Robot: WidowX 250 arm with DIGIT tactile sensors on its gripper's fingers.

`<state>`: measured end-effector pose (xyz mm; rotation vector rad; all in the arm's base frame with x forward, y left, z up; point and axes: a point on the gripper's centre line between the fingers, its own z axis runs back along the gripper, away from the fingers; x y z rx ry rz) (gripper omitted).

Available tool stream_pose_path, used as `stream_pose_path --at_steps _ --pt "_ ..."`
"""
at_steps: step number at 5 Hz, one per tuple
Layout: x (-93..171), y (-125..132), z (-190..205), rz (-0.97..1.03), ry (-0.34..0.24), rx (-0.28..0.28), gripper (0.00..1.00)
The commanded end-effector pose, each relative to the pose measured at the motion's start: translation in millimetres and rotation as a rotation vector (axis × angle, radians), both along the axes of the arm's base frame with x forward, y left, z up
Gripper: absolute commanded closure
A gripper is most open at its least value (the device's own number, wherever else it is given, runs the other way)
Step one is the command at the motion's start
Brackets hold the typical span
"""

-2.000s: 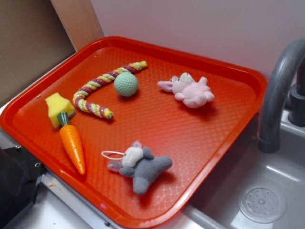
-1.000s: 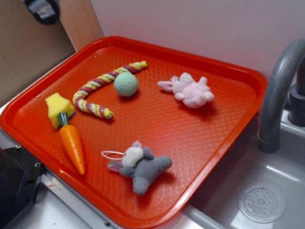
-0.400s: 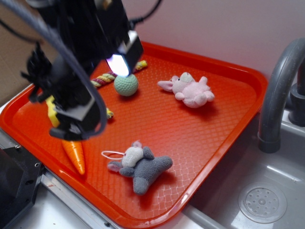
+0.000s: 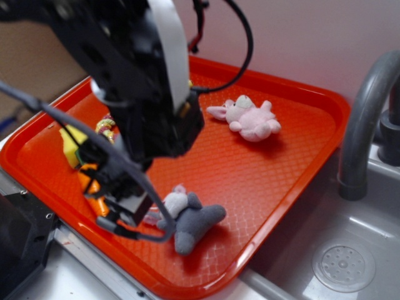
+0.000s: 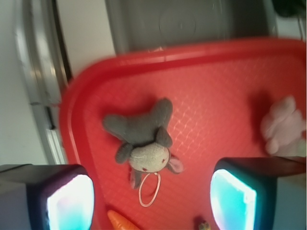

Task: Grab the gray animal.

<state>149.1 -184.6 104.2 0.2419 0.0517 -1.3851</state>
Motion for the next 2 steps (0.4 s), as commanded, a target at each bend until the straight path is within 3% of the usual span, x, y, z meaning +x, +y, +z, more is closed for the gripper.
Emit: stream_pose_path --at_steps 1,2 --pt "-10.9 15.1 -24.5 -0.011 0.028 -0.003 0.00" --pt "-6.3 17.6 -36.3 -0.011 0.046 -0.025 0.00"
